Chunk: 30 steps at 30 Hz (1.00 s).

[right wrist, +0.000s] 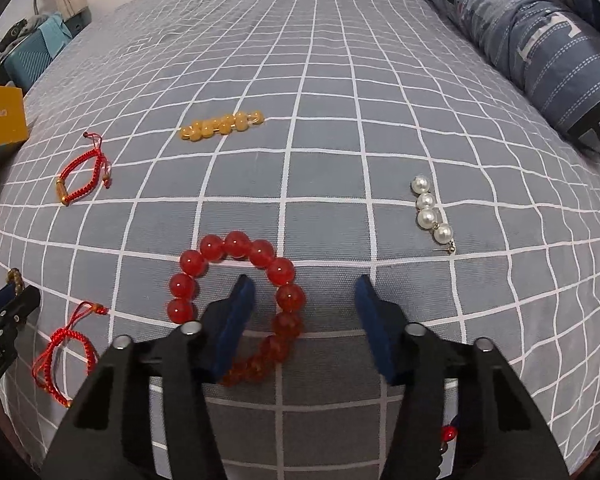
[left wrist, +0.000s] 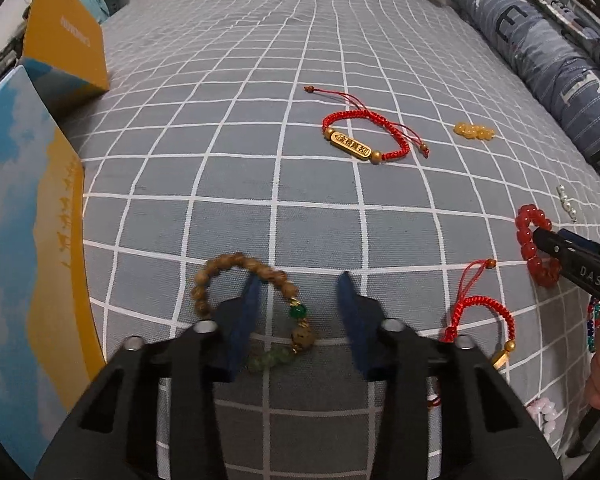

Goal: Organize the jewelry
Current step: 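Grasp the wooden bead bracelet with the left tool while the right tool grasps the red bead bracelet, then carry both bracelets over the white box with both tools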

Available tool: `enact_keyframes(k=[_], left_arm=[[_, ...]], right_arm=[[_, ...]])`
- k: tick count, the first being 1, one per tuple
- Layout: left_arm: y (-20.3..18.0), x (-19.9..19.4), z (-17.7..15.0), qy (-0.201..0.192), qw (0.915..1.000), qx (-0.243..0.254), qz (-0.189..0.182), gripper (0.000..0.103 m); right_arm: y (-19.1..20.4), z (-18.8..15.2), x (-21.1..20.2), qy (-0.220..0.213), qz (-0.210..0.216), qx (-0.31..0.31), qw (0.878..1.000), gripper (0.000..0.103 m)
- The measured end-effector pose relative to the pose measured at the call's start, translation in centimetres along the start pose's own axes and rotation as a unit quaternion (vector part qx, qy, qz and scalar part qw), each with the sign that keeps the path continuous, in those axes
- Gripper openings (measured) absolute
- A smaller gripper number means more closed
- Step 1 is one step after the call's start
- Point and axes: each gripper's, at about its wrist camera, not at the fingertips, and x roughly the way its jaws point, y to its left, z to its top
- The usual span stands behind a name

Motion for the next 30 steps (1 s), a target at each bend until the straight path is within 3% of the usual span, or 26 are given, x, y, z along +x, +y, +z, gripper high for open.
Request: enact_keyframes(k=[1, 3, 4, 30], left_arm=[[0.0, 0.0, -0.1, 0.001, 1.0000, 0.001, -0.001, 0.024], [-0.1, -0.1, -0.2, 0.001, 1.0000, 0.005, -0.004, 0.009], [-0.1, -0.2, -0.3, 0.000, 1.0000, 0.004, -0.006, 0.007], [0.6, -3.9, -0.3, -0.049, 0.9984, -0.008, -0.027, 0.007]], right_arm=[[0.0, 0.0, 0.0, 0.000, 0.000, 0.000, 1.000, 0.038], [0.1, 0.0, 0.0, 0.000, -0.001, 0.000, 1.000, 0.021], [0.2, -0.1, -0.1, -0.001, -0.001, -0.002, 1.000, 0.015], [0.4, -0.5, -3.6, -0.040, 0.013, 0.008, 0.999, 0.013]])
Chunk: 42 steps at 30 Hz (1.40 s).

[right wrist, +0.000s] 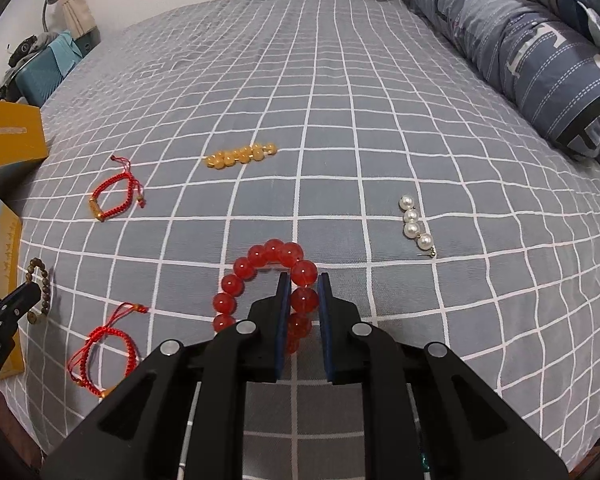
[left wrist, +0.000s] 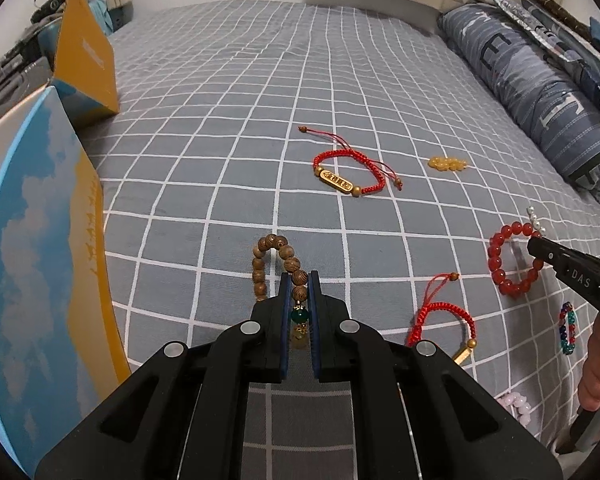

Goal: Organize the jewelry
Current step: 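Carry both bracelets over the white box with both tools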

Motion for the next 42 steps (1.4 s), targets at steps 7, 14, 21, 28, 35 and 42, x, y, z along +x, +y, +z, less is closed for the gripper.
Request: enact_keyframes(k=[7, 14, 21, 28, 35, 42], left_arm=[[0.1, -1.5, -0.3, -0.013, 0.9999, -0.002, -0.001, 0.007], [0.3, -3.4, -0.3, -0.026, 0.9996, -0.002, 0.005, 0.007], [0.3, -5.2, -0.5, -0.037, 0.9993, 0.002, 0.006, 0.007], [0.4, -7.1, -0.6, -0.046, 0.9989, 0.006, 0.008, 0.007], [0.5, -8.9, -0.7, -0.055, 0.9984, 0.008, 0.009, 0.007], [1.5, -11.5, -1.0, -0.076, 0.9969, 0.002, 0.019, 0.007]], right_arm=[[0.8, -0.3, -2.2, -0.020, 0.006, -0.007, 1.000, 0.013], [1.6, -0.5, -4.4, -0.036, 0.007, -0.015, 0.999, 0.013], [2.1, -0.7, -6.2, -0.044, 0.002, -0.020, 0.999, 0.013], [2.5, -0.9, -7.9, -0.052, 0.001, -0.026, 0.998, 0.013], [3.1, -1.2, -10.0, -0.063, 0.000, -0.027, 0.998, 0.013], [4.4, -1.4, -12.2, -0.079, 0.006, -0.033, 0.996, 0.013]])
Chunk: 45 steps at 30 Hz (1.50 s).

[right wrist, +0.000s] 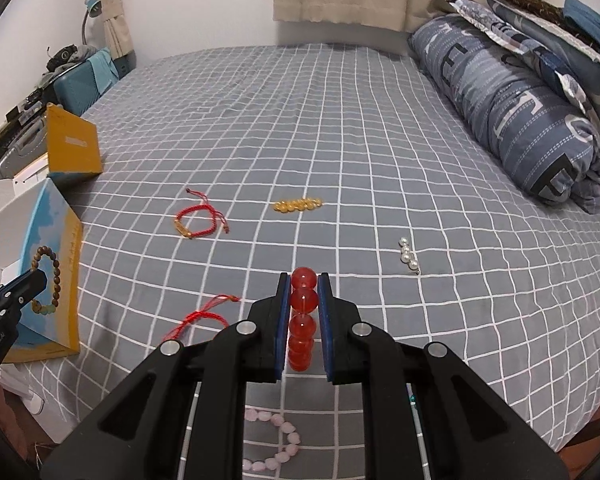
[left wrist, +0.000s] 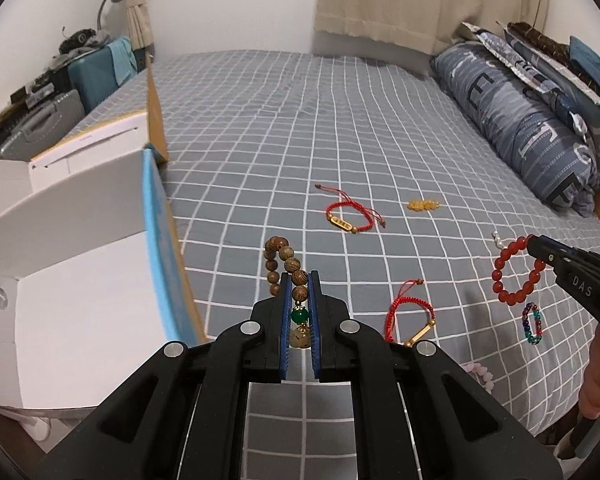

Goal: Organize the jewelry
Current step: 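Carry both bracelets over the white box with both tools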

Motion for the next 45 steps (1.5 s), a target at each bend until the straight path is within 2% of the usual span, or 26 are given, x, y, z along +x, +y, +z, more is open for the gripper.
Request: enact_keyframes(k=[8, 19, 30, 35, 45], left_arm=[[2.7, -2.5, 0.1, -0.015, 0.9994, -0.016, 0.028, 0.007], [7.6, -6.4, -0.2, -0.036, 0.9969, -0.042, 0.055, 0.007], [13.6, -9.2, -1.4, -0.051, 0.9905, -0.075, 0.103, 0.007], [15.8, -10.3, -1.8, -0.054, 0.9878, -0.087, 0.117, 0.007], [21.8, -12.1, -2.7, -0.061, 0.9761, -0.131, 0.163, 0.007]], right_arm=[[3.1, 1.0, -2.3, -0.025, 0.008, -0.025, 0.999, 0.013], [9.5, 2.8, -4.9, -0.052, 0.027, -0.060, 0.996, 0.013], [18.1, 3.2, -6.8, -0.086, 0.071, -0.091, 0.990, 0.013], [22.0, 2.9, -7.1, -0.088, 0.098, -0.108, 0.985, 0.013], [29.3, 1.9, -6.9, -0.077, 0.152, -0.139, 0.976, 0.013]])
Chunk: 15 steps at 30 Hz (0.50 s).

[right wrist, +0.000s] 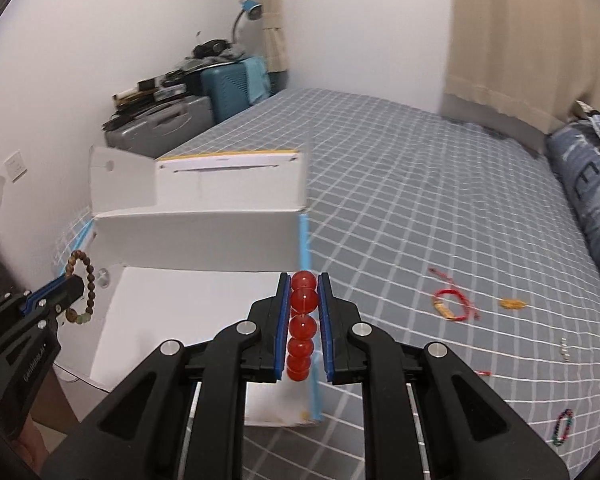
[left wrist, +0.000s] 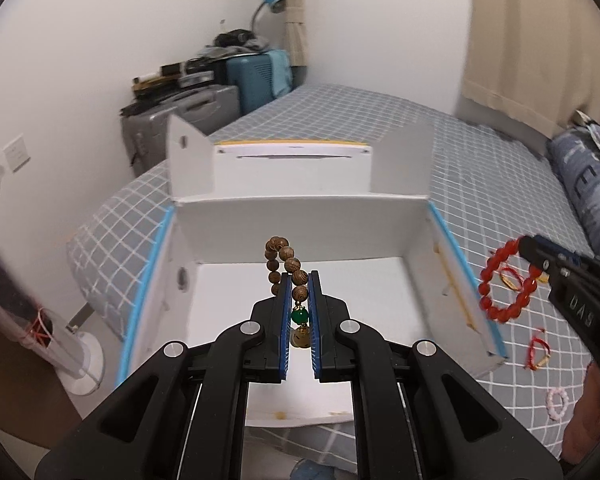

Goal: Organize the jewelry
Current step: 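Carry both bracelets over the white box with both tools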

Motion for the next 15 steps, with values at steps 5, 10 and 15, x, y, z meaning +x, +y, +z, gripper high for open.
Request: enact_keyframes(k=[5, 10, 15], left_arm=[[2.6, 1.3, 0.3, 0.008, 0.9996, -0.015, 0.020, 0.008], [4.5, 2.9, 0.4, 0.019, 0.9990, -0.027, 0.029, 0.008], [6.0, 5.4, 0.1, 0.041, 0.9980, -0.037, 0.031, 0.008]], right_arm=[[2.7, -0.2, 2.1, 0.016, 0.017, -0.012, 1.000, 0.013], [4.8, -0.7, 5.2, 0.045, 0.025, -0.018, 0.999, 0.013], [5.7, -1.4, 8.1, 0.075, 0.024, -0.023, 0.997, 0.013]])
